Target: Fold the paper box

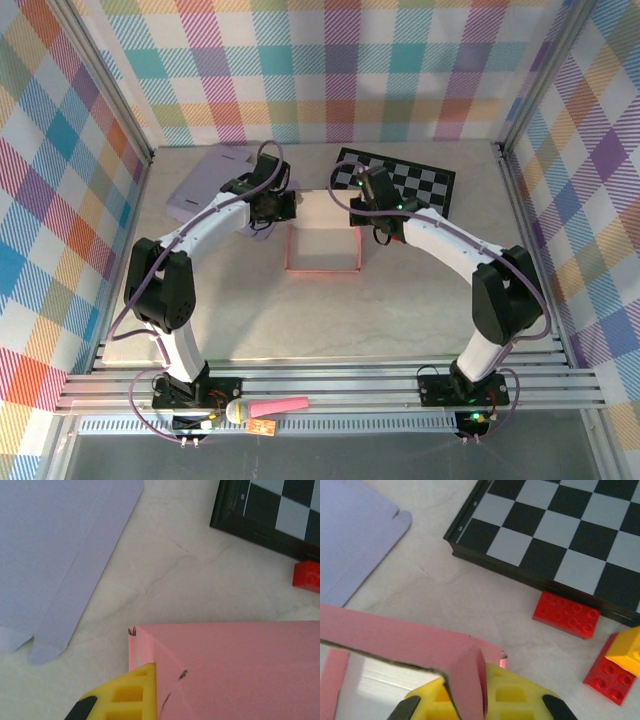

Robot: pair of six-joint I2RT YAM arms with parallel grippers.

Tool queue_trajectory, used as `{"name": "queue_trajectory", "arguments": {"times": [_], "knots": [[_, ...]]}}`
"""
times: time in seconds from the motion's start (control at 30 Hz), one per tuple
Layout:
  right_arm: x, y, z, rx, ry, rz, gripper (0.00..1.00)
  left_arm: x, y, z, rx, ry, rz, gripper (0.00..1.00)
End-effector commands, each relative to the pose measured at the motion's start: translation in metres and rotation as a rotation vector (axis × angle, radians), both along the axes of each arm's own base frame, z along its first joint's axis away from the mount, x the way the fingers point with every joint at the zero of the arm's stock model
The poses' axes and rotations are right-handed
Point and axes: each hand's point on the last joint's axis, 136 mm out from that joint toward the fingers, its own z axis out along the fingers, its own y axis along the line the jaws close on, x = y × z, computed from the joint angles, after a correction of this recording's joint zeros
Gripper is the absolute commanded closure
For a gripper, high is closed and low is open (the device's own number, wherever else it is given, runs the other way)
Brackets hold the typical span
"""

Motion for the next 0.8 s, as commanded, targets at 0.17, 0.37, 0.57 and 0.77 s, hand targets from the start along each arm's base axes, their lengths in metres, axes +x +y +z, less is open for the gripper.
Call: {"name": "queue_trajectory", "arguments": {"times": [0.17, 0.37, 0.57, 0.77], "knots": [[-0.010, 0.013, 0.011, 0.157, -0.171, 0.008, 1.00, 0.007, -0.022, 0.012, -0.185, -0.200, -0.070, 0.95], [-0.028, 0.012, 0.000, 0.149, -0.171, 0.009, 1.00, -0.011, -0.022, 0.008, -0.217, -0.225, -0.118, 0.95], [-0.050, 0.012, -0.019, 0.094, -0.143, 0.021, 1.00, -0.035, -0.019, -0.009, -0.217, -0.191, -0.157, 0.95], [-0.065, 0.008, -0.036, 0.041, -0.107, 0.017, 0.99, -0.055, -0.017, -0.032, -0.218, -0.156, -0.158, 0.94]]}}
